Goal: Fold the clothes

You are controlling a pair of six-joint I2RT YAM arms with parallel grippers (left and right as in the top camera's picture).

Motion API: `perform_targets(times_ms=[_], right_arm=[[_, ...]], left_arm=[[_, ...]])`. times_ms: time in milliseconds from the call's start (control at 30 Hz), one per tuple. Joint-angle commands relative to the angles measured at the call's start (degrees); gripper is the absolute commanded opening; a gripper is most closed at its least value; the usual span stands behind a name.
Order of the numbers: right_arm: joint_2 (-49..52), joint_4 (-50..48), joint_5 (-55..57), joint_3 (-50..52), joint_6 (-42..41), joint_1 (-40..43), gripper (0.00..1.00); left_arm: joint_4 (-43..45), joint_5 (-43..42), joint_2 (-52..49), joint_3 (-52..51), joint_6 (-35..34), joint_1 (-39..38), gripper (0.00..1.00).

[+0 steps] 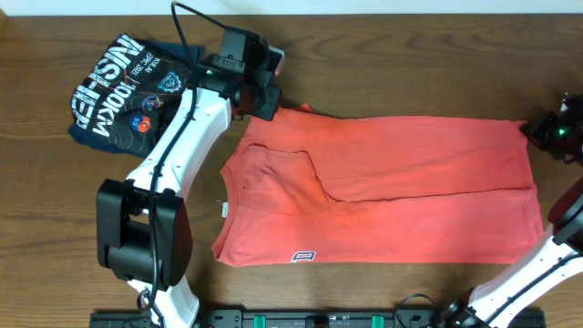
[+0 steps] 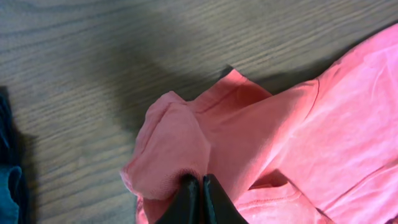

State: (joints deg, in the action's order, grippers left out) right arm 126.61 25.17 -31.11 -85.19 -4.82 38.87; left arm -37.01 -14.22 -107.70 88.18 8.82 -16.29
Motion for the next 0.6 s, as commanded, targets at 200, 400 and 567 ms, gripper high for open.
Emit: perform_targets(times_ms=[200, 400, 567], right_arm=[[-5.6, 2.89, -10.97, -0.7, 6.21, 1.4, 0.01], [-7.43, 5.57, -10.86, -0.7, 6.23, 1.49, 0.01], [-7.74, 8.44, -5.81, -0.7, 6.19, 2.38, 0.01]], left_arm=[[-2.6, -0.24, 1.75, 0.24, -0.31, -0.17, 0.06], [-6.91, -0.02, 3.37, 0.24, -0.31, -0.17, 0.06], [-12.26, 1.75, 3.37, 0.24, -0.33, -0.11, 0.06]])
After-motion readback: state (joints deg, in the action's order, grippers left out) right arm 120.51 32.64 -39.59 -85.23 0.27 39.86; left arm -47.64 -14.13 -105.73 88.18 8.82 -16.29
